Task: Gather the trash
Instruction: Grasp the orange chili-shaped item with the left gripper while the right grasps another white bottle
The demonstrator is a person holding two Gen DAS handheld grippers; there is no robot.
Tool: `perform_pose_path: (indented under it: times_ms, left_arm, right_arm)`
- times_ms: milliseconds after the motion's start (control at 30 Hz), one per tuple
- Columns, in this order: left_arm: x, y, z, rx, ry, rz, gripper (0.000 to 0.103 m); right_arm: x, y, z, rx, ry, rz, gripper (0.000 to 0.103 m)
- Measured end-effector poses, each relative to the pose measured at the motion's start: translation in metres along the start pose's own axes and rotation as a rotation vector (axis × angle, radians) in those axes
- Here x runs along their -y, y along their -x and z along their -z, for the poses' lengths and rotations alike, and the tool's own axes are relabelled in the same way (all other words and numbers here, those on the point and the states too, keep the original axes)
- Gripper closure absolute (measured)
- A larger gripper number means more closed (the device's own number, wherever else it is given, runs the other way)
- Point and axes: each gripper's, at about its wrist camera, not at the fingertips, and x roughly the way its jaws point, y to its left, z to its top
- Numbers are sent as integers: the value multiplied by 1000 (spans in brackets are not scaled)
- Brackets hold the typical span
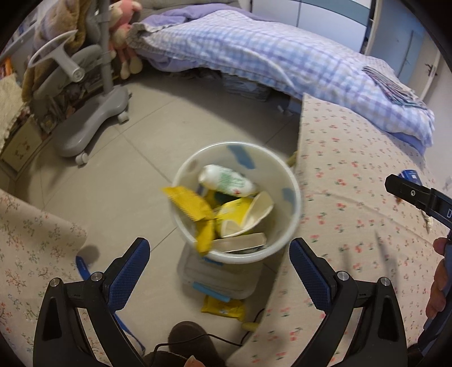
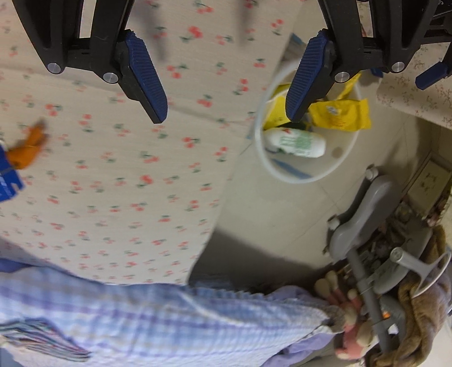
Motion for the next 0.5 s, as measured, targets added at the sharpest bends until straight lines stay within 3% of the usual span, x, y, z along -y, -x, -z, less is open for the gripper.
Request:
perform_pose_path:
  times_ms: [500]
  left_arm:
    - [100,-2,-10,-13,-91,81,2]
  right_arm:
    - [106,54,1,28,-97,141,23]
